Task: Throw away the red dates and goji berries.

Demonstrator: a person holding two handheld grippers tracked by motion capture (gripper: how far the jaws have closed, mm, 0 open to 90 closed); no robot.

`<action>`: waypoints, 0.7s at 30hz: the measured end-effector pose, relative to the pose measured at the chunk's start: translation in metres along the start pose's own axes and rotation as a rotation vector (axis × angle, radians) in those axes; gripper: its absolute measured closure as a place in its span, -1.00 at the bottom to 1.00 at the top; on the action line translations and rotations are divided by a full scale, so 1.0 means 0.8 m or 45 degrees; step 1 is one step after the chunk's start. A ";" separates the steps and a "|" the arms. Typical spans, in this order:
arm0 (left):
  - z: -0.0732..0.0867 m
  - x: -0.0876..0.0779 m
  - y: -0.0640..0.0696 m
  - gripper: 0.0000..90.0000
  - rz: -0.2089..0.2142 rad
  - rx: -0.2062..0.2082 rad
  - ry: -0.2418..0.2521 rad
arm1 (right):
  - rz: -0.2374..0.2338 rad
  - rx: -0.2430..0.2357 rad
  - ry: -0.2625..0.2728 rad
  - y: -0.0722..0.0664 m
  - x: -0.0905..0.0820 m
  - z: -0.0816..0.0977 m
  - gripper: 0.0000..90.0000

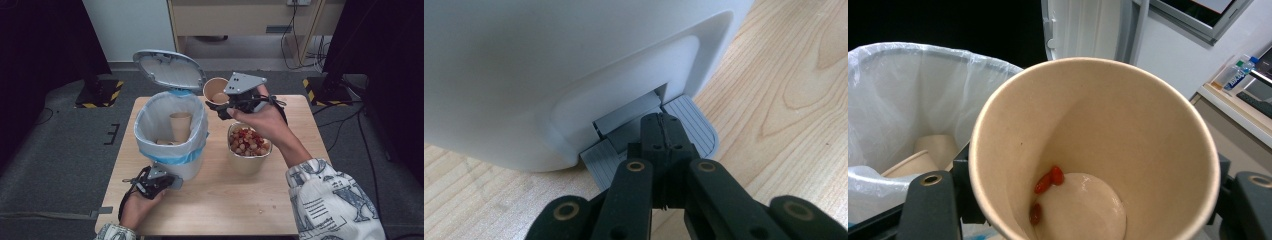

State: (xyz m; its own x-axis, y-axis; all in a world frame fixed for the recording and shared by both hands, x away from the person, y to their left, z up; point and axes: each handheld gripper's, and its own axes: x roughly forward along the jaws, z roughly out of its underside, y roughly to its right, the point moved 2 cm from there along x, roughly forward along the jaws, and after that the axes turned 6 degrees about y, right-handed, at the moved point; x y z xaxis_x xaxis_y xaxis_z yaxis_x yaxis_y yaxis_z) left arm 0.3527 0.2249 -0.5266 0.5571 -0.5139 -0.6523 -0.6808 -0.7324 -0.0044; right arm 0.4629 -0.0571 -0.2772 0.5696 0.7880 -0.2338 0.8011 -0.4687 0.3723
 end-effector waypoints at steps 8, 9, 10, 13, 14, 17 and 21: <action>0.000 0.000 0.000 1.00 0.000 0.000 -0.001 | -0.011 0.046 0.018 -0.002 0.007 -0.003 -0.39; 0.000 0.000 0.000 1.00 0.000 0.000 -0.001 | -0.013 0.053 0.020 -0.002 0.008 -0.003 -0.39; 0.000 0.000 0.000 1.00 0.000 0.000 -0.001 | -0.014 0.053 0.020 -0.003 0.009 -0.003 -0.39; 0.000 0.000 0.000 1.00 0.000 0.000 -0.001 | -0.018 0.068 0.030 -0.004 0.011 -0.004 -0.39; 0.000 0.000 0.000 1.00 0.000 0.000 -0.001 | -0.020 0.074 0.033 -0.004 0.012 -0.005 -0.39; 0.000 0.000 0.000 1.00 0.000 0.000 -0.001 | -0.024 0.085 0.040 -0.006 0.014 -0.006 -0.39; 0.000 0.000 0.000 1.00 0.000 0.001 -0.001 | -0.032 0.094 0.041 -0.007 0.018 -0.007 -0.39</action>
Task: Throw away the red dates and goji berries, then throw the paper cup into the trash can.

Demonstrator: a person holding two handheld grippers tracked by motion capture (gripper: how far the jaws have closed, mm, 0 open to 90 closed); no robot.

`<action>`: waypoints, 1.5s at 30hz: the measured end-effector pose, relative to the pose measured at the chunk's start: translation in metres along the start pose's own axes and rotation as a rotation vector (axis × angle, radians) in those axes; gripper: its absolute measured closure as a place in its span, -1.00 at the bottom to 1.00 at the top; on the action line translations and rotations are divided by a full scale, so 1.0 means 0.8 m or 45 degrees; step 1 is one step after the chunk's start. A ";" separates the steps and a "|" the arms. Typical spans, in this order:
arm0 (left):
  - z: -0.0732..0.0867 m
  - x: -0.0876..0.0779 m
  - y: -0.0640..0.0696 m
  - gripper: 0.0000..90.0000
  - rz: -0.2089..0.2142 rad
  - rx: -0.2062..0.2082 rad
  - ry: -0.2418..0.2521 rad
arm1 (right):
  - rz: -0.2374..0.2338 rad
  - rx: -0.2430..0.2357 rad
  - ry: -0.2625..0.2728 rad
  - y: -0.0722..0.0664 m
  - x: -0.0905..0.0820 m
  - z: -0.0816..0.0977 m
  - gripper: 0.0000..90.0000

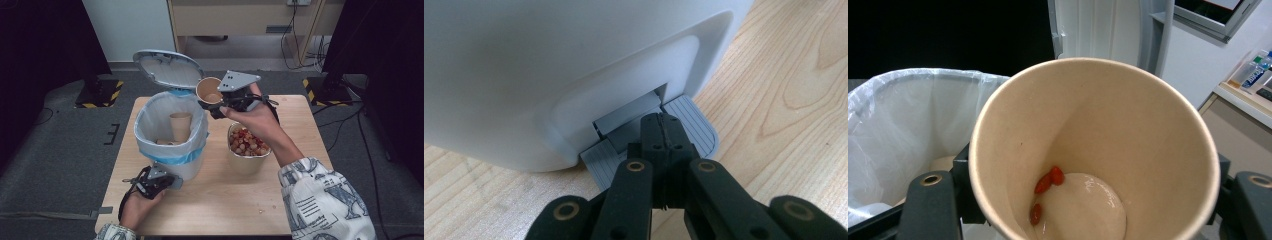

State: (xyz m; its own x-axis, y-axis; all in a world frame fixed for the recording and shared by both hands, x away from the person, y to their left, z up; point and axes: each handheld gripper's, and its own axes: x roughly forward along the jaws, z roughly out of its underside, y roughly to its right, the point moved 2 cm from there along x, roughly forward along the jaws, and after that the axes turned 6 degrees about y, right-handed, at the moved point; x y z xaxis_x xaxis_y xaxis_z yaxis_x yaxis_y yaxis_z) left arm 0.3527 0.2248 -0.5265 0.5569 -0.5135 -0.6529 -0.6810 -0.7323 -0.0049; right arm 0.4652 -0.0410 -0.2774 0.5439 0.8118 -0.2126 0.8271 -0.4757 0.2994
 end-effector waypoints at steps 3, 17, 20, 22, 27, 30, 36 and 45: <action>0.000 0.000 0.000 1.00 0.000 0.000 0.000 | -0.003 0.008 0.003 0.000 0.002 -0.001 -0.39; 0.000 0.000 0.000 1.00 0.000 0.001 0.000 | -0.017 0.043 0.010 -0.004 0.012 -0.003 -0.39; 0.000 0.000 0.000 1.00 0.000 0.000 0.001 | -0.021 0.047 0.009 -0.006 0.015 -0.003 -0.39; 0.000 0.000 0.000 1.00 0.000 0.000 0.000 | -0.026 0.046 0.007 -0.007 0.017 -0.003 -0.39; 0.000 0.000 0.000 1.00 0.000 0.000 0.001 | -0.033 0.052 0.015 -0.009 0.021 -0.003 -0.39; 0.000 0.000 0.000 1.00 -0.001 0.002 0.000 | -0.032 0.058 0.014 -0.010 0.023 -0.003 -0.39; 0.000 0.000 0.000 1.00 -0.002 0.001 0.001 | -0.037 0.067 0.017 -0.012 0.027 -0.004 -0.39; 0.000 0.000 0.000 1.00 -0.001 0.003 0.000 | -0.049 0.073 0.002 -0.017 0.039 -0.005 -0.39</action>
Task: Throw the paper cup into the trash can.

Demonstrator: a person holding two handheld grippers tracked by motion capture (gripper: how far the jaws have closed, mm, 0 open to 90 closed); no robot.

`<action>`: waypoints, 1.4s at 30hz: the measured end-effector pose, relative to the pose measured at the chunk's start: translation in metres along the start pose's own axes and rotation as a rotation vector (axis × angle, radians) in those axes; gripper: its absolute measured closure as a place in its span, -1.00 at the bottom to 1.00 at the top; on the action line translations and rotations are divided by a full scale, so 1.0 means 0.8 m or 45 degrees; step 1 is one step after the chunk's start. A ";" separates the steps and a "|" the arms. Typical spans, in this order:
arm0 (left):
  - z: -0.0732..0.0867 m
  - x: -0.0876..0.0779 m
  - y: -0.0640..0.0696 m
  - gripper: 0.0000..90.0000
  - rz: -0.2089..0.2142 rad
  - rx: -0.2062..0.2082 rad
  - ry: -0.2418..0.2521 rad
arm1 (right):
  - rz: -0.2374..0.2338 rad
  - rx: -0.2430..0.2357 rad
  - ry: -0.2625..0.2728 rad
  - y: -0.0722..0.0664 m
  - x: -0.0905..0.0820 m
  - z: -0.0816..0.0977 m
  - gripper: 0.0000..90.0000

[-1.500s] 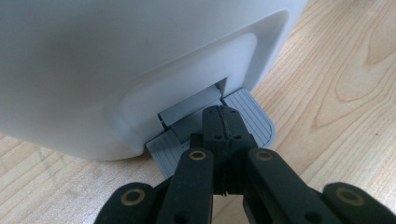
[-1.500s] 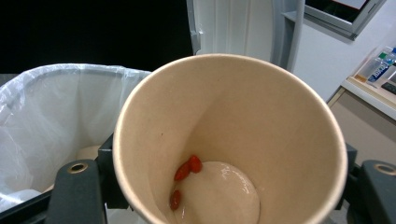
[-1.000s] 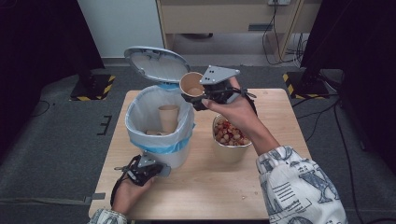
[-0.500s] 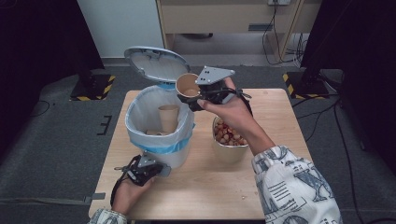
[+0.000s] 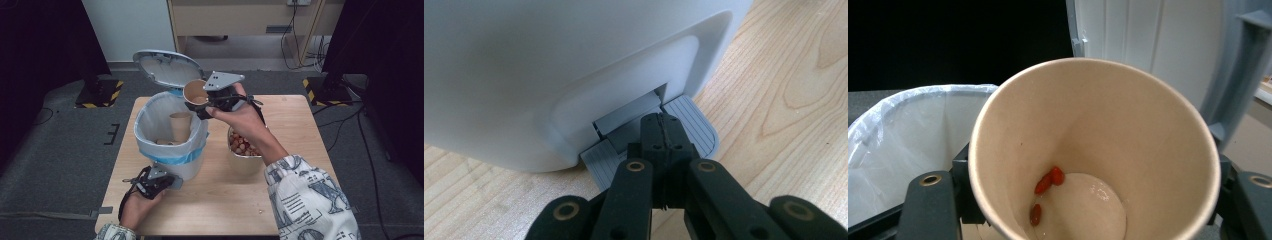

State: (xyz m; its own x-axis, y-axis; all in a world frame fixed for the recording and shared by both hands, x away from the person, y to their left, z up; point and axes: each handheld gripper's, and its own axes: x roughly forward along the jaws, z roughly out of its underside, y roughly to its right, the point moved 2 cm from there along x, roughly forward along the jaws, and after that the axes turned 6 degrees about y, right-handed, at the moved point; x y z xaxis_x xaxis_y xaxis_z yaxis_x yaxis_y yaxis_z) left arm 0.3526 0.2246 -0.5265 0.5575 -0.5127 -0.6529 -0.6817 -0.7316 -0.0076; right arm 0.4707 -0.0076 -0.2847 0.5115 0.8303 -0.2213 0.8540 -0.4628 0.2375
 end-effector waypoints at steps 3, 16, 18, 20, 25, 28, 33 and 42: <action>0.000 0.000 0.000 1.00 0.000 0.000 0.000 | -0.009 0.015 -0.008 -0.001 0.005 0.000 -0.40; 0.000 0.000 0.000 1.00 -0.002 0.005 0.000 | -0.037 0.035 -0.035 -0.007 0.026 -0.002 -0.40; 0.000 0.000 0.000 1.00 -0.002 0.005 -0.001 | -0.047 0.034 -0.034 -0.010 0.030 -0.004 -0.40; 0.000 0.000 0.000 1.00 -0.002 0.004 -0.001 | -0.055 0.040 -0.031 -0.012 0.033 -0.006 -0.40; 0.000 0.000 0.000 1.00 -0.002 0.005 -0.001 | -0.079 0.054 -0.024 -0.018 0.040 -0.007 -0.41; 0.000 0.000 0.000 1.00 -0.002 0.006 -0.001 | -0.085 0.065 -0.027 -0.019 0.042 -0.006 -0.41; 0.000 0.000 0.000 1.00 -0.002 0.006 -0.001 | -0.099 0.079 -0.022 -0.022 0.044 -0.007 -0.41; 0.000 0.000 0.000 1.00 -0.003 0.006 -0.001 | -0.136 0.101 -0.029 -0.030 0.050 -0.005 -0.42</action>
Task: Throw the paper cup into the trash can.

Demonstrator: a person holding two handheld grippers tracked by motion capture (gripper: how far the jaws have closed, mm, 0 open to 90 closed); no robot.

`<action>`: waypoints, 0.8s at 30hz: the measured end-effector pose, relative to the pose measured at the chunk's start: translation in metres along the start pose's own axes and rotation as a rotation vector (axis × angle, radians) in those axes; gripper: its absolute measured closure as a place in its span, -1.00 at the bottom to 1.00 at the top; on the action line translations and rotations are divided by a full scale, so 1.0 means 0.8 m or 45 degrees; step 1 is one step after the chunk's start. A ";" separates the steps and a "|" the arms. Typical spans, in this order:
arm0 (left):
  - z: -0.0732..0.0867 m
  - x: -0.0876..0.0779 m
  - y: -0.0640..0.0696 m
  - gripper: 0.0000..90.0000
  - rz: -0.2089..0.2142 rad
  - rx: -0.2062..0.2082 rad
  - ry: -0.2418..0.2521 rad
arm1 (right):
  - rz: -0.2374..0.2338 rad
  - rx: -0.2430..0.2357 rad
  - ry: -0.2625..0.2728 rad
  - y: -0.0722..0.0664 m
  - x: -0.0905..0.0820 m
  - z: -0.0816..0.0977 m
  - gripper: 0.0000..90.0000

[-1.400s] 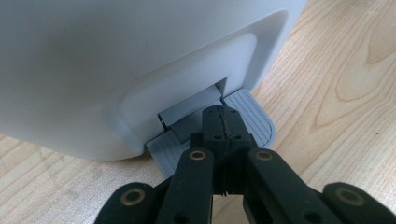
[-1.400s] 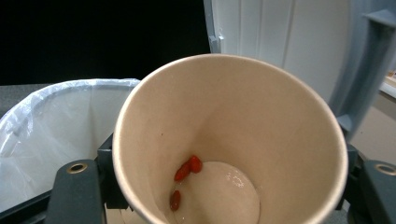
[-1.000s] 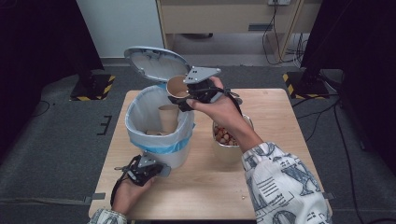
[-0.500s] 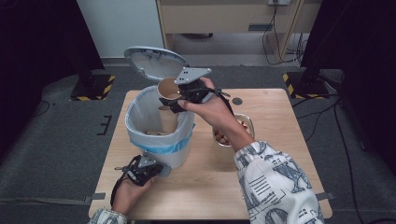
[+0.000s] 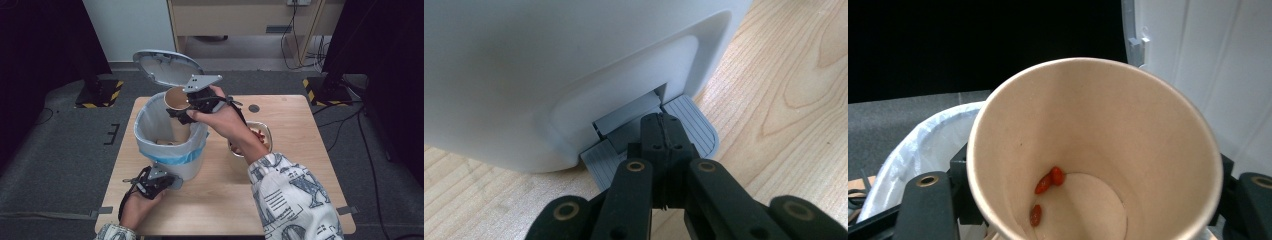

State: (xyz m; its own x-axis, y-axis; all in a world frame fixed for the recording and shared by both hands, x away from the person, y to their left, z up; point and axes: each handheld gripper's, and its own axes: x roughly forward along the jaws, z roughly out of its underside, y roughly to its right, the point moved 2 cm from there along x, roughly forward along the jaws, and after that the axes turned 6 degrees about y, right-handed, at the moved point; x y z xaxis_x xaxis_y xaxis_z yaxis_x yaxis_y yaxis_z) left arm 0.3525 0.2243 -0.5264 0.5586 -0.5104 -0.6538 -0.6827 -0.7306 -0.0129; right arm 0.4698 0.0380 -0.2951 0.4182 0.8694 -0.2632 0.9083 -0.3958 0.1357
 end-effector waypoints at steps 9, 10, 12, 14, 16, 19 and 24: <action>0.000 0.000 0.000 1.00 0.000 0.002 0.000 | -0.036 0.043 -0.007 -0.007 0.008 0.001 -0.43; 0.000 0.000 0.000 1.00 0.000 0.001 0.000 | -0.043 0.043 -0.012 -0.007 0.009 0.002 -0.43; 0.000 0.000 0.000 1.00 0.000 0.001 0.000 | -0.055 0.055 -0.018 -0.009 0.011 0.002 -0.44; 0.000 0.000 0.000 1.00 0.000 0.000 0.000 | -0.099 0.089 -0.029 -0.014 0.014 0.003 -0.49; 0.000 0.000 0.000 1.00 0.001 0.000 0.000 | -0.121 0.130 -0.052 -0.019 0.019 0.003 -0.67; 0.000 0.000 0.000 1.00 0.000 0.000 0.000 | -0.108 0.131 -0.047 -0.021 0.020 0.003 -0.70; 0.000 0.000 0.000 1.00 0.001 0.000 0.001 | -0.101 0.151 -0.044 -0.018 0.017 0.007 -0.71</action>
State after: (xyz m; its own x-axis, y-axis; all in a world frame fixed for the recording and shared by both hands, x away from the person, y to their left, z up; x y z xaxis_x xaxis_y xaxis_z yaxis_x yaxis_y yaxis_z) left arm 0.3525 0.2244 -0.5264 0.5581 -0.5114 -0.6534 -0.6831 -0.7302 -0.0121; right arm 0.4624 0.0543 -0.3057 0.3437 0.8893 -0.3015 0.9327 -0.3606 -0.0002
